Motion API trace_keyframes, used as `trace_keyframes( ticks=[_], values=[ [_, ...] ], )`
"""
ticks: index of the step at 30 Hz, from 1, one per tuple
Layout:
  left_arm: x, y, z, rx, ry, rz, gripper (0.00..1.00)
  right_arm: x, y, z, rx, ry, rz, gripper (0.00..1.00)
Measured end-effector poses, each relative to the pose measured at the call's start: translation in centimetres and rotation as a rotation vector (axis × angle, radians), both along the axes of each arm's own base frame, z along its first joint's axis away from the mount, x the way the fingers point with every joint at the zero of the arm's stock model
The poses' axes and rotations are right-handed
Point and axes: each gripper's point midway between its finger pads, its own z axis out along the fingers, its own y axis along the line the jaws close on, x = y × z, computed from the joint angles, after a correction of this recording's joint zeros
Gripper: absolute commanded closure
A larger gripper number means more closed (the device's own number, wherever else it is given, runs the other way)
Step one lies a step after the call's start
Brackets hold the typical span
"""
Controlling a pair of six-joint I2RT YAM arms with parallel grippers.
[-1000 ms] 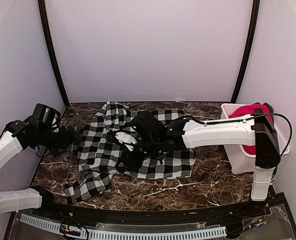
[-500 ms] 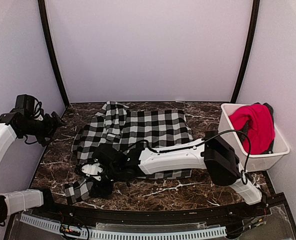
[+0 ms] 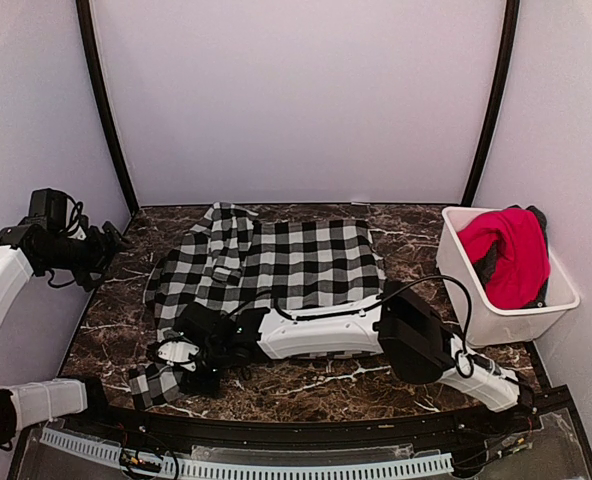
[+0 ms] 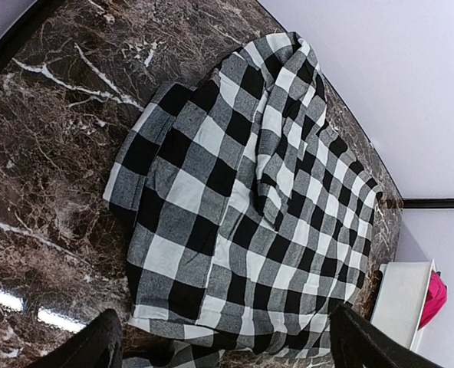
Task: Fold and stack the mixed laundry pile
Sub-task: Pick up the flattened shirt from the center of the board, then pass from the right arm to the left
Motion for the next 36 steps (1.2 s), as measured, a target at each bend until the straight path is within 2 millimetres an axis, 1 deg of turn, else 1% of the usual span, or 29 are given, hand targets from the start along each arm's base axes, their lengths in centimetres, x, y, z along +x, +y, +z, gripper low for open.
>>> trace_keyframes(
  ticks=[3, 4, 6, 8, 10, 11, 13, 14, 15, 17, 18, 20, 21, 22, 23, 24, 25, 26, 28, 29, 30, 32, 34, 35, 36],
  values=[
    [0.1, 0.1, -0.2, 0.002, 0.006, -0.001, 0.07, -0.3, 0.0, -0.1, -0.003, -0.012, 0.006, 0.95],
    [0.1, 0.2, -0.2, 0.003, 0.007, -0.001, 0.07, -0.4, 0.1, -0.1, -0.003, -0.019, 0.007, 1.0],
    [0.2, 0.3, -0.3, 0.003, 0.01, -0.002, 0.07, -0.7, 0.0, 0.0, -0.002, -0.027, 0.012, 1.0],
    [0.2, 0.3, -0.4, 0.002, 0.011, -0.002, 0.07, -1.3, -0.7, 0.2, -0.019, -0.022, 0.017, 1.0],
    [0.2, 0.3, -0.3, 0.0, 0.01, -0.004, 0.07, -2.0, -1.5, 1.1, -0.027, -0.016, 0.027, 1.0],
    [0.2, 0.3, -0.3, -0.001, 0.009, -0.005, 0.07, -2.4, -2.0, 2.1, -0.023, -0.011, 0.032, 1.0],
    [0.2, 0.4, -0.4, -0.001, 0.009, -0.006, 0.07, -3.1, -2.7, 5.4, 0.007, -0.007, 0.044, 1.0],
    [0.3, 0.4, -0.4, -0.001, 0.008, -0.007, 0.07, -3.4, -2.9, 7.9, 0.043, -0.009, 0.05, 1.0],
    [0.4, 0.4, -0.4, -0.001, 0.007, -0.007, 0.07, -3.5, -3.0, 11.1, 0.095, -0.014, 0.056, 1.0],
    [0.6, 0.4, -0.4, -0.001, 0.003, -0.007, 0.07, -3.9, -3.5, 18.3, 0.226, -0.029, 0.068, 1.0],
    [0.7, 0.4, -0.3, -0.001, -0.001, -0.009, 0.07, -4.1, -3.8, 21.2, 0.28, -0.036, 0.073, 1.0],
    [0.9, 0.4, -0.3, -0.002, -0.007, -0.01, 0.06, -4.4, -4.7, 27.8, 0.409, -0.058, 0.082, 1.0],
    [1.0, 0.3, -0.2, -0.003, -0.011, -0.011, 0.06, -4.6, -5.2, 30.6, 0.468, -0.067, 0.088, 1.0],
    [1.0, 0.3, -0.2, -0.003, -0.014, -0.012, 0.06, -4.8, -5.6, 32.7, 0.514, -0.074, 0.093, 1.0],
    [1.1, 0.3, -0.2, -0.004, -0.018, -0.014, 0.05, -4.8, -5.9, 34.3, 0.549, -0.079, 0.096, 1.0],
    [1.2, 0.2, -0.3, -0.007, -0.024, -0.02, 0.05, -4.6, -6.0, 35.3, 0.573, -0.08, 0.094, 1.0],
    [1.2, 0.2, -0.3, -0.008, -0.023, -0.021, 0.04, -4.4, -6.0, 35.8, 0.587, -0.079, 0.091, 1.0],
    [1.2, 0.1, -0.5, -0.01, -0.028, -0.029, 0.04, -4.2, -5.9, 35.7, 0.586, -0.071, 0.089, 1.0],
    [1.0, -0.1, -0.8, -0.009, -0.031, -0.04, 0.02, -3.1, -5.4, 34.5, 0.565, -0.038, 0.071, 1.0],
    [0.8, -0.1, -1.0, -0.007, -0.034, -0.043, 0.01, -2.2, -5.0, 32.8, 0.539, -0.001, 0.055, 1.0],
    [0.6, -0.1, -1.1, -0.005, -0.038, -0.045, 0.01, -1.4, -5.0, 32.6, 0.534, 0.0, 0.043, 1.0],
    [0.3, -0.2, -1.0, 0.0, -0.054, -0.049, 0.01, 0.7, -5.0, 29.9, 0.488, 0.046, 0.001, 1.0],
    [0.0, -0.3, -0.7, 0.006, -0.074, -0.053, 0.01, 2.3, -5.1, 27.1, 0.433, 0.098, -0.027, 1.0],
    [0.0, -0.3, -0.7, 0.007, -0.079, -0.056, 0.01, 3.0, -5.2, 25.8, 0.411, 0.126, -0.04, 1.0],
    [0.0, -0.4, -0.7, 0.005, -0.084, -0.059, 0.01, 3.2, -5.3, 24.5, 0.389, 0.155, -0.047, 1.0]
  ],
)
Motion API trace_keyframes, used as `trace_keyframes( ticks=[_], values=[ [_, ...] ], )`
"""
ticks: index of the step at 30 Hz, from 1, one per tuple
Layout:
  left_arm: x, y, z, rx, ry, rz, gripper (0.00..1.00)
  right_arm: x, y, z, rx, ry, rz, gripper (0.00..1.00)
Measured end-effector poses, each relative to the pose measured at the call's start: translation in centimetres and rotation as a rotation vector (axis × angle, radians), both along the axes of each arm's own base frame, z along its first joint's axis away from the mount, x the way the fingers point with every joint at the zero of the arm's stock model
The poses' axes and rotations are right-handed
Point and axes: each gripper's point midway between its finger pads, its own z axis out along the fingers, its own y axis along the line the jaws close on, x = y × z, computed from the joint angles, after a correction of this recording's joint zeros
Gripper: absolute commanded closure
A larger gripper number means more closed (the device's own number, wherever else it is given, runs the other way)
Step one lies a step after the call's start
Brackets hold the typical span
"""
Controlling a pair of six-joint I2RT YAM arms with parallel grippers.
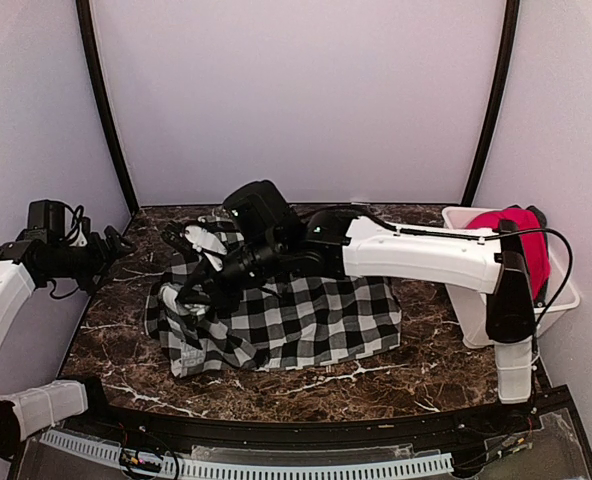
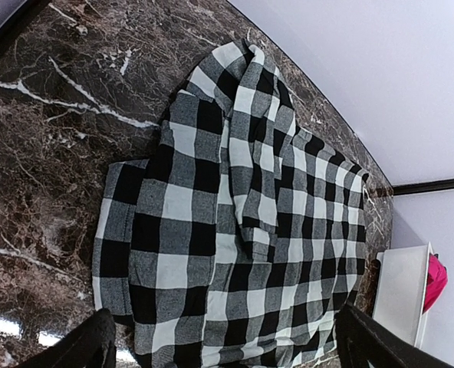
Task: Fold and stack the mixed laundry pile
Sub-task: Pass from the right arm to the left
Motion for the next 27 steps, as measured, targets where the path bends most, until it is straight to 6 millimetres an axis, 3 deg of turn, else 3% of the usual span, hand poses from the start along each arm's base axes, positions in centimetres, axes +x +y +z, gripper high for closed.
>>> trace_keyframes(
  ticks=[6, 10, 17, 23, 27],
  values=[
    [-0.2, -0.4, -1.3, -0.018, 0.016, -0.022, 0.01, -2.7, -1.2, -6.4, -0.119, 0.156, 0.054, 1.0],
    [-0.1, -0.6, -1.6, -0.026, 0.018, -0.031, 0.01, -2.7, -1.5, -7.3, -0.131, 0.197, 0.052, 1.0],
    [-0.2, -1.5, -1.6, -0.038, -0.011, -0.068, 0.04, 3.6, -2.4, -5.9, -0.049, 0.259, -0.05, 1.0],
    [-0.8, -5.0, -1.8, -0.029, -0.024, -0.192, 0.08, 8.1, -4.4, -7.6, -0.046, 0.337, -0.149, 1.0],
    [-0.8, -6.1, -2.2, -0.026, -0.017, -0.23, 0.08, 10.1, -5.3, -7.3, -0.032, 0.358, -0.184, 1.0]
  ],
)
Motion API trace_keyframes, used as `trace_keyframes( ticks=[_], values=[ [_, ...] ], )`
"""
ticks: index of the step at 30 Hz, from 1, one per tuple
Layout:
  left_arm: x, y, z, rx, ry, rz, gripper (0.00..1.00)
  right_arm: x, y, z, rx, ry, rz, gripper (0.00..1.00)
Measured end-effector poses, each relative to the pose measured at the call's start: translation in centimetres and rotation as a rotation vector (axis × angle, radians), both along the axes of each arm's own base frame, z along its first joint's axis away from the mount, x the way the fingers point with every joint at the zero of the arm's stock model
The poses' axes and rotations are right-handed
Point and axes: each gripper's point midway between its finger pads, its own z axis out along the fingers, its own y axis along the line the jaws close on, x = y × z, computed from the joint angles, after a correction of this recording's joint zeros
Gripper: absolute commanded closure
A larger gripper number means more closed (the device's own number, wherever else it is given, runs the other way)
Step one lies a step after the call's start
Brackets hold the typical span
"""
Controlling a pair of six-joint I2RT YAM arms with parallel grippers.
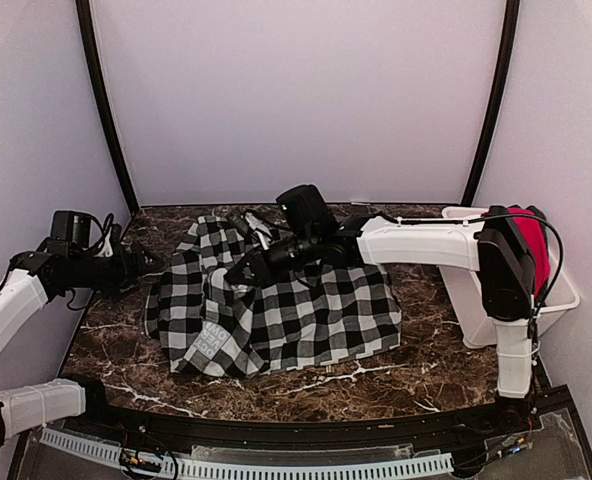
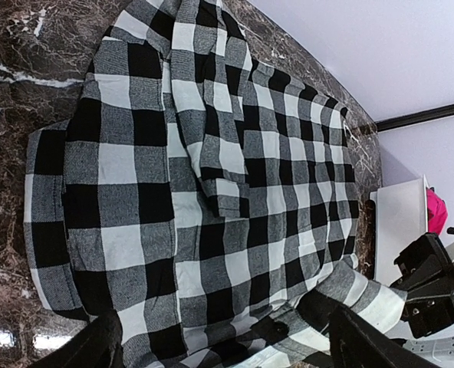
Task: Fold and stack the mixed laundry pile
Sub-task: Pass from the right arm to the left
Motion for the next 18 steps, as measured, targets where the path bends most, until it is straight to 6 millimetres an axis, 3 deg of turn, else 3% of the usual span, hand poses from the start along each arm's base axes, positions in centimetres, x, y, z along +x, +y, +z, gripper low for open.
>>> trace_keyframes(
  ticks=[5, 11, 18],
  values=[
    [0.4, -0.5, 0.0, -0.022, -0.018, -0.021, 0.1, 1.9, -0.2, 2.4, 0.035, -0.03, -0.018, 1.0],
    [-0.7, -3.8, 2.4, -0.084, -0.153, -0.186, 0.12, 2.2, 0.9, 7.5, 0.143, -0.102, 0.038, 1.0],
    [-1.8, -6.5, 5.4, -0.137, -0.316, -0.323, 0.12, 0.3, 0.9, 8.1, 0.181, -0.062, 0.151, 1.0]
  ],
)
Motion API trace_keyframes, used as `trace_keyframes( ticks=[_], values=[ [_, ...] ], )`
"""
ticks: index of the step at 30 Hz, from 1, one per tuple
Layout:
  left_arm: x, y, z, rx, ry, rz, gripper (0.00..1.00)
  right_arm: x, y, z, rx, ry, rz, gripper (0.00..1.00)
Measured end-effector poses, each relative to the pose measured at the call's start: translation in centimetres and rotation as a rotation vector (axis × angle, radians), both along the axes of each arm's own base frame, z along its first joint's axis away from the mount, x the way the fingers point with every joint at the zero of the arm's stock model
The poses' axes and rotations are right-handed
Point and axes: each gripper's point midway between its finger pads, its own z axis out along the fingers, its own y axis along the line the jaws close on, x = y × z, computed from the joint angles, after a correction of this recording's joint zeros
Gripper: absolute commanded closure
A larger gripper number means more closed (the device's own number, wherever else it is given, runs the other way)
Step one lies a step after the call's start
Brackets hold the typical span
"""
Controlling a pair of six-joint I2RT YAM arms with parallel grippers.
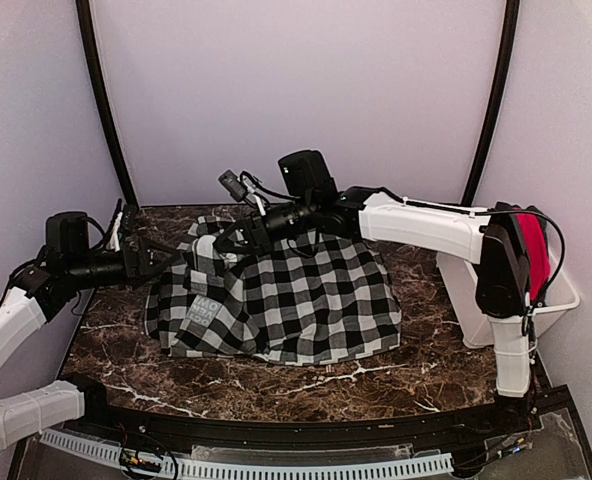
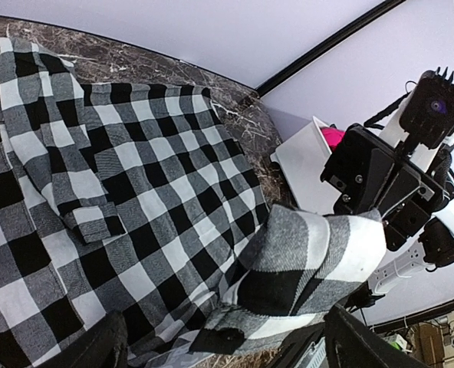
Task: Fold and stack the mixed laundry pile
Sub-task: Pass from the right arm to the left
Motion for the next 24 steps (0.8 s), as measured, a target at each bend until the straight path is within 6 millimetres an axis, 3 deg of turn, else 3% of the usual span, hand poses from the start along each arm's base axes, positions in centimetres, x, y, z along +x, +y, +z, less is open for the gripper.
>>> trace_keyframes(
  ticks=[5, 9, 15, 17, 24],
  values=[
    [-0.4, -1.0, 1.2, -0.027, -0.06, -0.05, 0.1, -0.8, 0.1, 0.0, 0.004, 0.008, 0.032, 1.0],
    [-1.4, -3.4, 1.2, -0.022, -0.07, -0.145, 0.11, -1.1, 0.5, -0.2, -0.001, 0.008, 0.034, 1.0],
    [-2.5, -6.7, 0.1, 0.031, -0.061, -0.26, 0.23, -0.9, 1.5, -0.6, -0.014, 0.007, 0.011, 1.0],
    [-2.6, -7.0, -0.3, 0.045, -0.063, -0.273, 0.27, -0.5, 1.7, -0.6, -0.022, 0.007, -0.004, 1.0],
    [-2.7, -7.7, -0.5, 0.079, -0.091, -0.273, 0.24, 0.6, 2.7, 0.3, -0.018, 0.007, -0.044, 1.0]
  ],
)
